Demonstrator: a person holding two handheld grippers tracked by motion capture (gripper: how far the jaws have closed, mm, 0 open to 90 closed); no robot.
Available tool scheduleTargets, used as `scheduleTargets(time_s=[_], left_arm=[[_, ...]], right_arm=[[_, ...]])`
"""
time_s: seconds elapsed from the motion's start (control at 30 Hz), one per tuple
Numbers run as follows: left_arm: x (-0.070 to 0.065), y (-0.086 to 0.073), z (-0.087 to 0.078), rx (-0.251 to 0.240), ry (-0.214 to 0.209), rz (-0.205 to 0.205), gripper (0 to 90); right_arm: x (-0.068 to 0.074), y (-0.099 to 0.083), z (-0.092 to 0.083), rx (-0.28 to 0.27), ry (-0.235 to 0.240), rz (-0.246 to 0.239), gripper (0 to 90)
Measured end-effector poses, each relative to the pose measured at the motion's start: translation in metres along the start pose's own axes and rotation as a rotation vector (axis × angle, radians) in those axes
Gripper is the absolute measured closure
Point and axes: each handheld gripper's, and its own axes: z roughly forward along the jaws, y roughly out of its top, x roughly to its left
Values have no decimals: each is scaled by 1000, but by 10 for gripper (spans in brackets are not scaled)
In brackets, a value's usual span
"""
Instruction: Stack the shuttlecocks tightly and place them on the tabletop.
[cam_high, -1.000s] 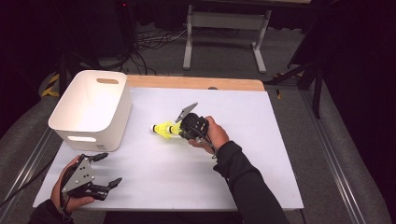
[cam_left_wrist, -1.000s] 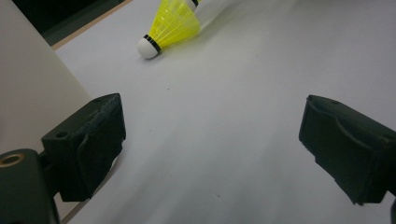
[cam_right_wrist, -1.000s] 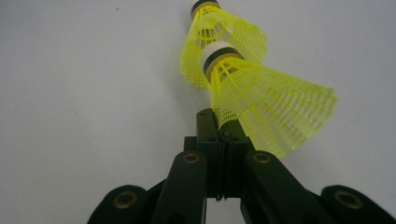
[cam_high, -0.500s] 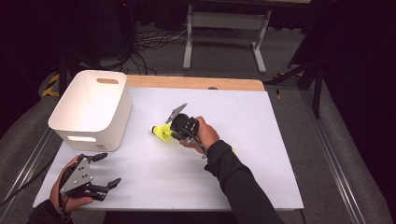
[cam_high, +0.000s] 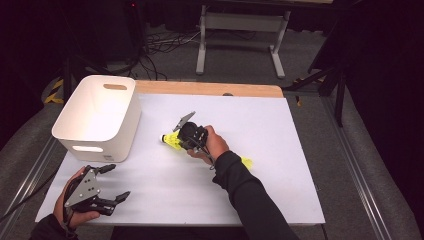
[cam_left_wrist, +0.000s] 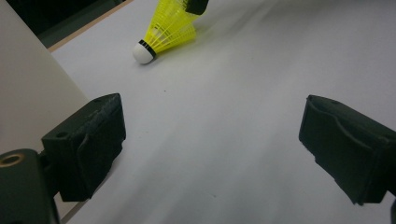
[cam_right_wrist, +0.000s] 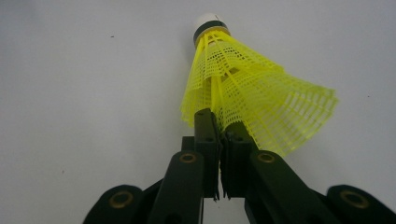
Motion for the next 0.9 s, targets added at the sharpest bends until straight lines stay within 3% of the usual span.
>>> scheduleTargets(time_s=[0.27,0.63,0.8,0.9], left_arm=[[0,0,0,3,-1,2,80],[-1,0,2,11,7,-5,85],[-1,0,2,13,9,-3,85],[0,0,2,17,18,-7,89]], right_arm=[[1,0,8,40,10,8,815],[0,-6,10,78,7,31,650],[1,-9,6,77,11,31,693],[0,-11,3,72,13,29,786]])
